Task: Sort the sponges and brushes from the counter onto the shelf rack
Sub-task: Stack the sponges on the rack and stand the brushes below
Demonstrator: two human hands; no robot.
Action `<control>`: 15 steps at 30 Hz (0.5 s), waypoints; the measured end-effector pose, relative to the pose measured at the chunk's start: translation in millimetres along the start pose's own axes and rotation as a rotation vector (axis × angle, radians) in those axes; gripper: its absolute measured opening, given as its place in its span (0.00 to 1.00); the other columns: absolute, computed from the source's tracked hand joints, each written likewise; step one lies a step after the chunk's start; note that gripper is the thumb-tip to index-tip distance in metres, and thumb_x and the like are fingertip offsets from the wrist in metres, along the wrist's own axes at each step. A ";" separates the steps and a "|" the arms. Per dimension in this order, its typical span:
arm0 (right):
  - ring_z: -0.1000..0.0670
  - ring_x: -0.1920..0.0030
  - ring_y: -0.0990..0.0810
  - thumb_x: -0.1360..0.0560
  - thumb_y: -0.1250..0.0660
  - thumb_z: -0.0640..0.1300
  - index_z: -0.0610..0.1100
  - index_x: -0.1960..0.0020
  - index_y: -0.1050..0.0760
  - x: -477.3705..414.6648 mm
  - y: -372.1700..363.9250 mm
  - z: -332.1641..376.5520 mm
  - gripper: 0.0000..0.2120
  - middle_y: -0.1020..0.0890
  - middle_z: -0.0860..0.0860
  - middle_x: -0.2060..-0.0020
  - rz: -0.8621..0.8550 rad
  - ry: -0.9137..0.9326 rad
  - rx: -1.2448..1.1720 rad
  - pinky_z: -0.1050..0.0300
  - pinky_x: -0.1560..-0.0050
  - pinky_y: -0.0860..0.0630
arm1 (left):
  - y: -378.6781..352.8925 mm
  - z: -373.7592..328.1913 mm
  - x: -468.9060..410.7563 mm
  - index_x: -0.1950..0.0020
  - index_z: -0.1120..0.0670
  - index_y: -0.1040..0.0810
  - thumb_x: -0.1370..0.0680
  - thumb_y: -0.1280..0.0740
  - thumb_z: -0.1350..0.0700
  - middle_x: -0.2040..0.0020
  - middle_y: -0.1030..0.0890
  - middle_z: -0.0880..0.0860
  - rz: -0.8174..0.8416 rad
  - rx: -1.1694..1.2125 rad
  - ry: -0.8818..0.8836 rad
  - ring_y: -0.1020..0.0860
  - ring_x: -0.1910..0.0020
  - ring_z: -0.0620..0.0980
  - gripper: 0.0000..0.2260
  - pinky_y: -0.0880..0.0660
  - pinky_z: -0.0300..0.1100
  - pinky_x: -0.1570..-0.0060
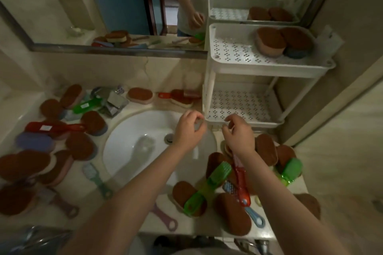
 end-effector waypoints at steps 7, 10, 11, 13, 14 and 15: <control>0.39 0.52 0.20 0.26 0.37 0.45 0.42 0.48 0.30 61.2 -15.3 -77.9 0.09 0.19 0.42 0.55 0.134 -0.320 0.111 0.52 0.59 0.29 | -85.8 51.1 53.0 0.41 0.57 0.26 0.24 0.34 0.50 0.43 0.27 0.55 0.520 -0.179 0.238 0.26 0.45 0.53 0.16 0.31 0.40 0.48; 0.36 0.49 0.21 0.25 0.37 0.46 0.40 0.43 0.33 80.8 -19.8 -102.3 0.15 0.20 0.39 0.51 0.168 -0.438 0.150 0.50 0.56 0.27 | -109.7 59.2 73.4 0.40 0.56 0.27 0.28 0.32 0.44 0.42 0.28 0.55 0.676 -0.265 0.277 0.26 0.45 0.52 0.22 0.27 0.45 0.45; 0.36 0.49 0.21 0.25 0.37 0.47 0.39 0.43 0.34 85.9 -22.7 -108.8 0.16 0.20 0.38 0.50 0.199 -0.473 0.164 0.49 0.55 0.27 | -115.3 60.2 78.7 0.41 0.55 0.27 0.29 0.31 0.42 0.42 0.28 0.54 0.713 -0.308 0.279 0.26 0.46 0.52 0.23 0.27 0.46 0.46; 0.37 0.48 0.21 0.25 0.36 0.49 0.37 0.42 0.36 93.5 -29.4 -117.3 0.19 0.21 0.38 0.48 0.275 -0.515 0.169 0.50 0.55 0.27 | -123.5 60.2 86.1 0.41 0.54 0.28 0.31 0.30 0.40 0.42 0.29 0.54 0.754 -0.372 0.278 0.26 0.47 0.52 0.26 0.27 0.45 0.49; 0.38 0.47 0.21 0.25 0.35 0.49 0.37 0.41 0.36 95.4 -31.3 -119.0 0.20 0.21 0.39 0.48 0.313 -0.527 0.171 0.52 0.56 0.28 | -126.5 59.6 89.0 0.40 0.55 0.29 0.32 0.29 0.39 0.41 0.29 0.55 0.764 -0.402 0.278 0.27 0.46 0.53 0.28 0.29 0.44 0.50; 0.39 0.47 0.21 0.26 0.34 0.50 0.37 0.41 0.36 96.9 -32.9 -121.1 0.22 0.22 0.40 0.48 0.346 -0.537 0.175 0.53 0.57 0.29 | -129.5 58.5 91.5 0.38 0.55 0.30 0.32 0.29 0.39 0.39 0.29 0.55 0.772 -0.437 0.271 0.27 0.44 0.54 0.30 0.30 0.45 0.50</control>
Point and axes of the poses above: each hand's wrist, its own x-axis away from the middle knuckle, its own y-axis out of the back of the hand, z = x × y, the point moved 9 cm from there along -x, towards the middle knuckle
